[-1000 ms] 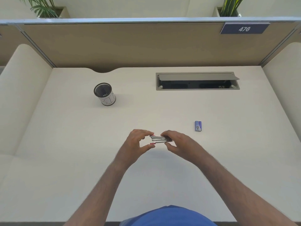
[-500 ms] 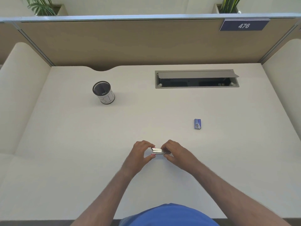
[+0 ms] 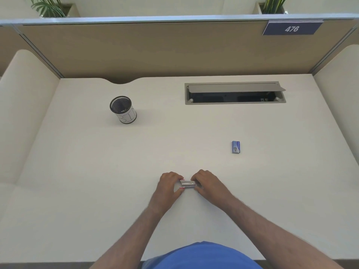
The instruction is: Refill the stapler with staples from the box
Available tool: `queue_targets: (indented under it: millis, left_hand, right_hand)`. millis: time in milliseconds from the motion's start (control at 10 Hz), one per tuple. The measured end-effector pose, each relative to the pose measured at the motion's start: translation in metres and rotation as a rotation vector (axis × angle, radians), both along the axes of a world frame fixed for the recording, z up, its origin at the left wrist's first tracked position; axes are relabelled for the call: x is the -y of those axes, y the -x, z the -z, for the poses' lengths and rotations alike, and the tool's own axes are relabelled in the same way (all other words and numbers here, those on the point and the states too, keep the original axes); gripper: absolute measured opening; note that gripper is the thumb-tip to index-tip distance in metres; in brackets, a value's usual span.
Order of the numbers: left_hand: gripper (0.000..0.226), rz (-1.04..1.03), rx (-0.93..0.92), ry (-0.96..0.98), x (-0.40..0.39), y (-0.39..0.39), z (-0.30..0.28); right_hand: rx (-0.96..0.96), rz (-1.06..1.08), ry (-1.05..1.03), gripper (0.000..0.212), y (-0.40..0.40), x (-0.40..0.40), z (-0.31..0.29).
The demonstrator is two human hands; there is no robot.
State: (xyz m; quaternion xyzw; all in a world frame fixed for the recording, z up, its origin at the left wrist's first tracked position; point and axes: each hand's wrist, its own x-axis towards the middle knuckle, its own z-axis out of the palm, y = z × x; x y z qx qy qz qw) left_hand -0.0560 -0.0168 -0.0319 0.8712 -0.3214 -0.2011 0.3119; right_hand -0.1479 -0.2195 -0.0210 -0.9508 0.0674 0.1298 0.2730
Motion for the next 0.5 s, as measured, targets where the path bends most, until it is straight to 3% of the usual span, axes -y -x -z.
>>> queue_targets:
  millis: [200,300,400,500]
  left_hand:
    - [0.038,0.015,-0.008,-0.005,-0.002,-0.001,0.002]
    - [0.053,0.027,-0.055,-0.047,-0.005,-0.002,-0.001]
    - [0.052,-0.034,0.064,-0.052,-0.011,-0.001,0.002]
    - [0.069,-0.111,0.175,-0.129,-0.023,-0.003,0.004]
  right_hand:
    - [0.005,0.001,-0.079,0.032,0.006,0.006,0.005]
    - [-0.008,0.064,-0.073,0.055,0.011,0.011,0.005]
    - [0.066,0.15,0.003,0.061,0.023,0.022,0.01]
    - [0.106,0.246,0.052,0.054,0.03,0.032,0.01]
